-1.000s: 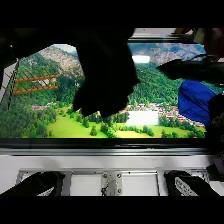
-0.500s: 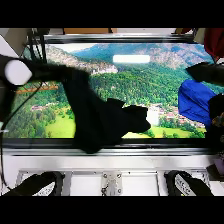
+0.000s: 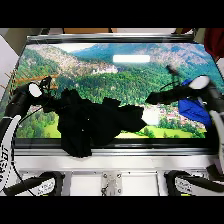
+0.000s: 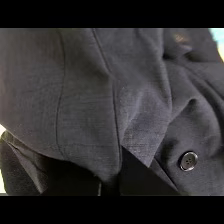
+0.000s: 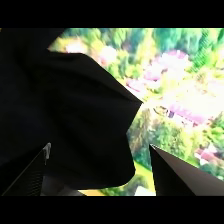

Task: Fold the clothes and pants, and hang the long-sleeved shirts on hangers.

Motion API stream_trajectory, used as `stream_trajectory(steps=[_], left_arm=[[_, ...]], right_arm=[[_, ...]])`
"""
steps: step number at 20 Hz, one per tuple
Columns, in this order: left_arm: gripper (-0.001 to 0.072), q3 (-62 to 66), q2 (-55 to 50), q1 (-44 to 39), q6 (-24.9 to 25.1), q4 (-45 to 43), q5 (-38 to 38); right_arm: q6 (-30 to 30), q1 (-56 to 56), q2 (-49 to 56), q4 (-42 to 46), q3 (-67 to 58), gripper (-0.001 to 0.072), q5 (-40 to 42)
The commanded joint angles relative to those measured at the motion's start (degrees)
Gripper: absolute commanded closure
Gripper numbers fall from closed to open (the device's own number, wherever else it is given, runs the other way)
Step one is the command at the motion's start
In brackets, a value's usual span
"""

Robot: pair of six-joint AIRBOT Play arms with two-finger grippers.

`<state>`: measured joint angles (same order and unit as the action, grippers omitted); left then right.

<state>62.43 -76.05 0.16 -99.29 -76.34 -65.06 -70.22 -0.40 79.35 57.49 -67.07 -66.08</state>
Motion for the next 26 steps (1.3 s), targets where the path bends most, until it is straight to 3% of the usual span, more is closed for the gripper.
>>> stream_trajectory(steps=[1, 8, 9, 10, 11, 12, 15, 20, 26], left_arm=[[0.0691, -0.90, -0.66, 0.87, 1.40, 1.33, 0.31], [0.0691, -0.90, -0.66, 0.87, 1.38, 1.36, 1.68], [0.0691, -0.90, -0.66, 0.87, 1.38, 1.36, 1.66], [0.0691, -0.90, -0.55, 0.87, 1.38, 1.38, 1.64], [0.0691, -0.87, -0.09, 0.87, 1.38, 1.38, 1.64], [0.0691, -0.68, 1.07, 0.87, 1.38, 1.33, 1.79], [0.0691, 6.71, 7.26, 1.33, 2.43, 0.94, 1.55], [0.0691, 30.32, 22.43, 0.46, 2.86, 1.44, 1.86], [0.0691, 38.56, 38.05, -4.48, 2.82, 1.33, 4.33]], right_arm=[[-3.56, 4.61, 10.34, 3.63, 0.52, 0.0043, 3.10], [-3.19, 11.32, 16.68, 0.09, 0.48, 0.0044, 5.68], [-3.06, 11.89, 16.68, 0.11, 0.17, 0.0166, 6.12], [-2.60, 12.07, 16.65, -0.07, -0.24, 0.0400, 6.32], [-2.19, 12.04, 16.52, -0.33, -0.76, 0.0577, 6.29], [-1.18, 11.98, 15.78, 0.11, -1.70, 0.0698, 6.05], [-1.11, 9.57, 8.28, 5.40, -9.68, 0.0699, 4.92], [-0.94, 0.94, -11.02, 8.79, -31.54, 0.0699, 4.79], [-1.03, -4.55, -29.90, 9.99, -36.00, 0.0699, 9.20]])
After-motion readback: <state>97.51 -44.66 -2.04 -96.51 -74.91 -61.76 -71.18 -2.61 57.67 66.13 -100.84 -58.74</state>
